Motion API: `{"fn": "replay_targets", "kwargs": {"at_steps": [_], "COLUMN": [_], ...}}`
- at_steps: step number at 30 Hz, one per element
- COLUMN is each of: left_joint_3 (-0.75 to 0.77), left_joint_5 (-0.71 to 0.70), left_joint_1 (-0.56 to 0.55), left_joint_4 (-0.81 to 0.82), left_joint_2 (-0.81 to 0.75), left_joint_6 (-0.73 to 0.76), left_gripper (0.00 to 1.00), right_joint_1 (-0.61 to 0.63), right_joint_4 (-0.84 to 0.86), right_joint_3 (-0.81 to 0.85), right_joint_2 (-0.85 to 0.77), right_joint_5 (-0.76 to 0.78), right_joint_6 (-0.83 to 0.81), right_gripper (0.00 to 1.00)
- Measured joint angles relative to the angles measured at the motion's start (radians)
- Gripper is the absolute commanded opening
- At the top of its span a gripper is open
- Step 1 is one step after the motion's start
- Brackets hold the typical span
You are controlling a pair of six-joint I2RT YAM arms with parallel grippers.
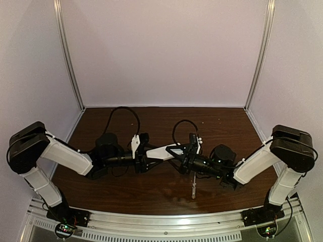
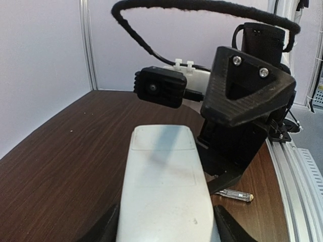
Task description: Unload the batteries from the remote control
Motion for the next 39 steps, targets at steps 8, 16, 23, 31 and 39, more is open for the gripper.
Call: {"fn": "replay_targets", "kwargs": {"at_steps": [8, 16, 23, 31, 39], "left_joint_3": [-0.022, -0.061, -0.091, -0.115, -0.115], "left_joint_5": [0.001, 0.007, 0.018, 0.085, 0.109], "left_joint_1": [0.000, 0.000, 0.000, 0.000, 0.000], "left_joint_4": [-0.029, -0.059, -0.109, -0.062, -0.032], "left_joint_2": [-0.053, -0.103, -0.140, -0.105, -0.005], "left_joint_6": [0.000, 0.002, 0.007, -0.003, -0.006], "left_gripper": [0.00, 0.00, 0.00, 0.00, 0.00], "right_joint_1": [0.001, 0.001, 0.001, 0.001, 0.001], "right_joint_4": [-0.163, -0.627, -1.078, -1.402, -1.596], "right_joint_3": [-0.017, -0.017, 0.081, 0.201, 0.270], "right_joint_2": [-0.145, -0.417, -0.584, -0.662, -0.608], "right_joint_5": [0.019, 0.172, 0.267, 0.315, 0.316], "right_joint_6": [-0.124, -0.326, -0.499, -0.619, -0.676], "right_gripper": [1.00, 1.00, 1.00, 0.98, 0.95]}}
